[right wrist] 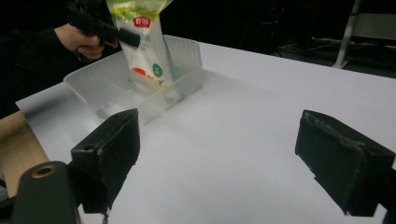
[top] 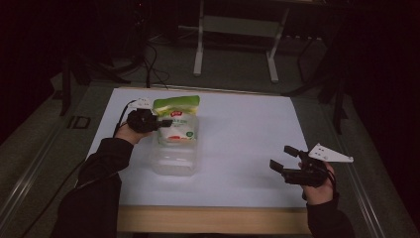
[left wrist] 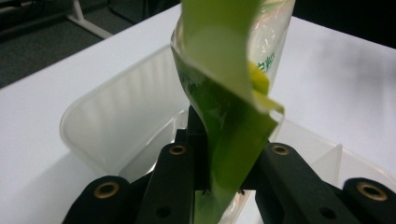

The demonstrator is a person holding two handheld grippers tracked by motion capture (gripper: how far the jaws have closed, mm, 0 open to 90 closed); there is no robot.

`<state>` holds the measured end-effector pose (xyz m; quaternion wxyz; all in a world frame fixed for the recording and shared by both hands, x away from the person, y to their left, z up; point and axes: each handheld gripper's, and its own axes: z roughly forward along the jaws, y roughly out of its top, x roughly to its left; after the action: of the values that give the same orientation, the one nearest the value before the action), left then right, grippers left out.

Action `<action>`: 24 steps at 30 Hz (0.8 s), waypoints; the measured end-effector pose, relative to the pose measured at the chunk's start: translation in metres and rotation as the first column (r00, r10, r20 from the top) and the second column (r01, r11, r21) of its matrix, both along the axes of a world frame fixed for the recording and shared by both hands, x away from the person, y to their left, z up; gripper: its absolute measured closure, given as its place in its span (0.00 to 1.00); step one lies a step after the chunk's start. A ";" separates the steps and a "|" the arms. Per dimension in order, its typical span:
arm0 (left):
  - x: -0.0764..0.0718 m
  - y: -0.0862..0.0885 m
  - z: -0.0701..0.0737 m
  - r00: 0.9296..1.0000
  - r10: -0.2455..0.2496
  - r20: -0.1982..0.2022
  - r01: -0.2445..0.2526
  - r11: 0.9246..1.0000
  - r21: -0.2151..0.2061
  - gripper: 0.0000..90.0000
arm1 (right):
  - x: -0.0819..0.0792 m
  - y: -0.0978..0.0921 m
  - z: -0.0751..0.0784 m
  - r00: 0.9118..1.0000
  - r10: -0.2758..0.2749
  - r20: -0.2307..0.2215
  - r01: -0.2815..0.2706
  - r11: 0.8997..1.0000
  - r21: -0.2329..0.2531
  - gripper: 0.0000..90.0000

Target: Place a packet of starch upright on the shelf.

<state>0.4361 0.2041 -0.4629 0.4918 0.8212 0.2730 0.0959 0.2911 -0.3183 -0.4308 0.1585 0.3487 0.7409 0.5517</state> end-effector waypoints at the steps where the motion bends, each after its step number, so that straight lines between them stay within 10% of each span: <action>1: 0.000 0.001 -0.001 1.000 -0.002 0.000 0.002 1.000 0.000 0.90 | 0.000 0.000 0.000 1.000 0.001 0.000 -0.001 1.000 0.001 0.15; 13: -0.008 0.005 0.002 1.000 0.018 0.009 -0.017 1.000 -0.020 0.70 | -0.001 0.003 -0.001 1.000 0.013 -0.004 -0.013 1.000 0.000 0.15; 19: -0.019 0.007 0.008 0.991 0.132 -0.013 -0.133 0.989 -0.064 0.22 | -0.001 0.002 -0.001 1.000 0.012 -0.001 -0.012 1.000 0.001 0.15; 24: -0.027 0.007 0.009 0.988 0.152 -0.004 -0.152 0.986 -0.071 0.02 | -0.001 0.002 -0.002 1.000 0.013 -0.003 -0.013 1.000 0.000 0.15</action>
<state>0.4096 0.2109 -0.4538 0.5123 0.7799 0.3376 0.1238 0.2904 -0.3163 -0.4331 0.1536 0.3448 0.7433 0.5523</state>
